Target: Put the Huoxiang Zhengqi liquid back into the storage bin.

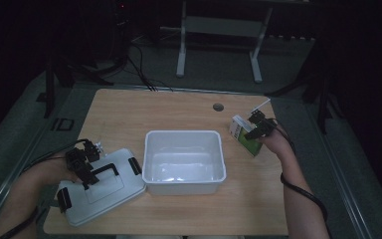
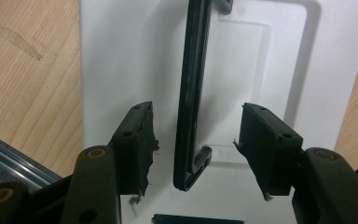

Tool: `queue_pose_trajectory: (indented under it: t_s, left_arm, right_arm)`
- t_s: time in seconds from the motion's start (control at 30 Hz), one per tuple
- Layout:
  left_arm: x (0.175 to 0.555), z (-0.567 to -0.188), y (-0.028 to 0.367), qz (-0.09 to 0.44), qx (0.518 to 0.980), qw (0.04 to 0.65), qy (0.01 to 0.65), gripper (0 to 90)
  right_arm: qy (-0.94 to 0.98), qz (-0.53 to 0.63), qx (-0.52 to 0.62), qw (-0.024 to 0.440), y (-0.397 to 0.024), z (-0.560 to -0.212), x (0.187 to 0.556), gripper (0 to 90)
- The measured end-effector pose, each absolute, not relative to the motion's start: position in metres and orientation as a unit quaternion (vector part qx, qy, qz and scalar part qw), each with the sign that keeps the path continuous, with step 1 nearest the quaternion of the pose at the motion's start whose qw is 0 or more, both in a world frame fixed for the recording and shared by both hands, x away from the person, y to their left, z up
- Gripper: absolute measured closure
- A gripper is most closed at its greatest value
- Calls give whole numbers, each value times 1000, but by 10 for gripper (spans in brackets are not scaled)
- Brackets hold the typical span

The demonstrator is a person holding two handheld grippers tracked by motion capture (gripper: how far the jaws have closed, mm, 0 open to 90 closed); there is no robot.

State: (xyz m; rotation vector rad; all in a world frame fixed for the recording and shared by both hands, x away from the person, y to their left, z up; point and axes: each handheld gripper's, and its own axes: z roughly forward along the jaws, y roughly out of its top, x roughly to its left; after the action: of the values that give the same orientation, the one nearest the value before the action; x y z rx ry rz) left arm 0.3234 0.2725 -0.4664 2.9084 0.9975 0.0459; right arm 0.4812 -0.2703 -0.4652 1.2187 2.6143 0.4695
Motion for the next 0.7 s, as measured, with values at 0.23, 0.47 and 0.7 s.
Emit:
queue_pose_trajectory:
  t_s: [0.23,0.47,0.7]
  left_arm:
    - [324,-467,268,14,946,33,323,452]
    - [325,-467,266,12,946,33,323,452]
    - [323,-467,265,11,946,32,323,452]
  right_arm:
    - [900,169,388,100,-273,-453,468,637]
    - [911,185,357,89,-275,-441,450,637]
    - [914,196,342,95,-282,-424,430,637]
